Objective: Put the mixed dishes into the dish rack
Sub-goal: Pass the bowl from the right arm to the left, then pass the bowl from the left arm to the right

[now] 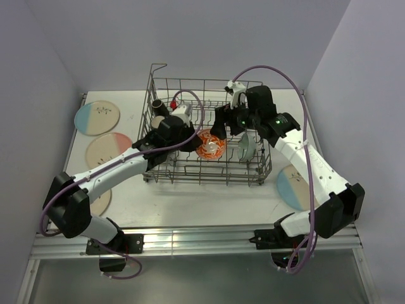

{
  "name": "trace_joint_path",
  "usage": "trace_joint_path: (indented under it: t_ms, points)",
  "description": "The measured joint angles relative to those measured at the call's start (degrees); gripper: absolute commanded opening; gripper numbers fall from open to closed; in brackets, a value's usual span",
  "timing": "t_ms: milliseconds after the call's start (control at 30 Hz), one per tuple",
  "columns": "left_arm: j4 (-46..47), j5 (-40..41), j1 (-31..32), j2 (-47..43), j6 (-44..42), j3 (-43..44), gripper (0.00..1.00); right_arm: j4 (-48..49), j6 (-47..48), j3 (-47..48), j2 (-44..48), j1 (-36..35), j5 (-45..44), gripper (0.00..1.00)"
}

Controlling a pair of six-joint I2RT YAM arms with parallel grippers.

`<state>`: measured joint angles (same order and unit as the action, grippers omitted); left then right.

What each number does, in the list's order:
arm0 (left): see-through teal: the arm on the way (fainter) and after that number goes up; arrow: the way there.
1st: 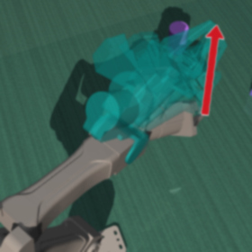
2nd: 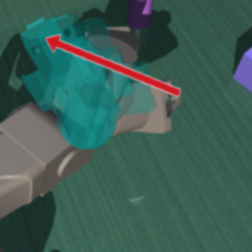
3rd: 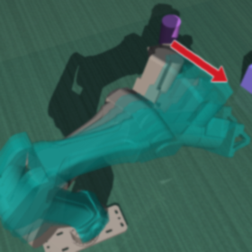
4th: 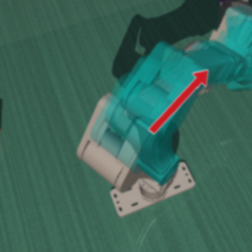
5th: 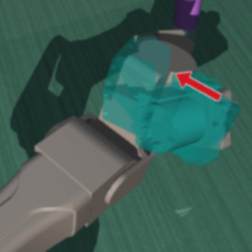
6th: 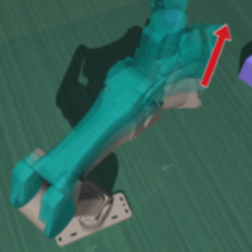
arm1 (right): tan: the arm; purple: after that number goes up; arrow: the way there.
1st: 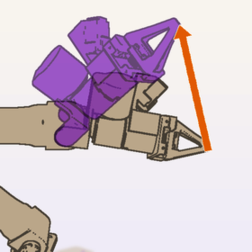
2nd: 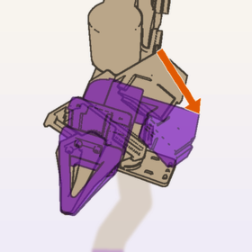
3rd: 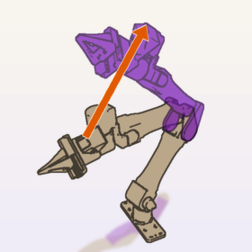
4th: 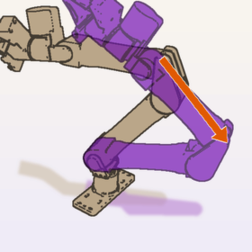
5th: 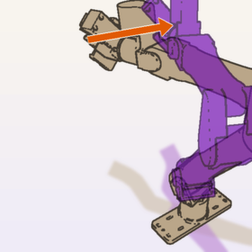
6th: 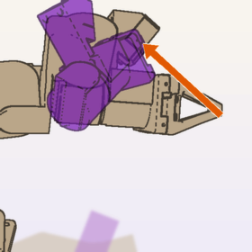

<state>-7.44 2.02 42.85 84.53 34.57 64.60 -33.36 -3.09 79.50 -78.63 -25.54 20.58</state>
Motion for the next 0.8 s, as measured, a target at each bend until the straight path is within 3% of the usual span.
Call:
trace_joint_path:
  t_ms: [133, 267, 467, 567, 800]
  points:
    - [6.16, -3.23, -1.27, -3.30, 2.27, -5.53, 0.00, 0.11, -1.79, 0.00, -0.76, 4.09, 8.72, 1.00]
    - [13.77, -6.47, -1.55, -6.58, 4.33, -10.08, 0.00, 1.81, -5.44, -0.48, -2.99, 9.49, 18.34, 1.00]
    - [22.88, -11.37, -2.56, -8.09, 7.85, -14.08, 0.00, 8.68, -14.53, -5.97, -3.56, 10.21, 27.28, 1.00]
    - [24.92, -13.20, -3.48, -8.00, 9.20, -15.08, 0.00, 11.74, -20.20, -8.57, -3.21, 9.38, 28.13, 1.00]
    - [31.10, -17.57, -5.88, -7.50, 13.88, -16.44, 0.00, 11.45, -26.10, -8.70, -0.90, 5.66, 19.69, 1.00]
